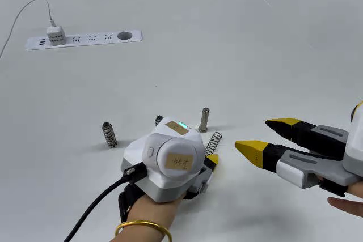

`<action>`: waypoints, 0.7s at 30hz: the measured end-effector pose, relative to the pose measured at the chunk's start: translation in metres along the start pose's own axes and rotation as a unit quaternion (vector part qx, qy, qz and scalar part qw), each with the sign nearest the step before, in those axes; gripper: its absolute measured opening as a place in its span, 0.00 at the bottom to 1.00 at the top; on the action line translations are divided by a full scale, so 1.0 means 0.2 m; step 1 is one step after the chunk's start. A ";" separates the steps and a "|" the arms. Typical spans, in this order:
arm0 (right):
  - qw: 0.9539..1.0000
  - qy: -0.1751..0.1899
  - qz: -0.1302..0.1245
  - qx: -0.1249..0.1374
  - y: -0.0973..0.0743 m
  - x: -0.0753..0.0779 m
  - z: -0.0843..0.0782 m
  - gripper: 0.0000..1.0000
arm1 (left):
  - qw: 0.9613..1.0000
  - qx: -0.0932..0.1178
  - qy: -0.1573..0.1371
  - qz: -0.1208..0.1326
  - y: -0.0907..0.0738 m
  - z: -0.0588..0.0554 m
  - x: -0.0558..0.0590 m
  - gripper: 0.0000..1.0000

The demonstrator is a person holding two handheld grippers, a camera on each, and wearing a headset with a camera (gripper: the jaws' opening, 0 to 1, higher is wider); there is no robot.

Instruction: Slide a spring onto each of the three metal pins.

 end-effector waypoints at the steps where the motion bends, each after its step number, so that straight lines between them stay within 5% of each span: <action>1: 1.000 0.001 -0.001 0.000 0.00 0.00 0.00 0.45 | 1.000 0.000 0.001 0.000 0.00 0.00 0.00 0.17; 16: 0.999 0.036 -0.014 -0.001 -0.01 0.02 -0.01 0.45 | 1.000 -0.013 0.005 0.005 0.00 0.00 -0.02 0.10; 21: 0.999 0.040 -0.010 0.000 -0.01 0.01 -0.01 0.45 | 1.000 -0.003 0.002 0.000 -0.05 -0.01 -0.02 0.10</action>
Point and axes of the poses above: the centre of the closed fingertips' face, and the gripper's own axes: y roughly forward along the fingers, x roughly to its right, z roughly out of its top, the point moved 9 cm from there along -y, roughly backward along the fingers
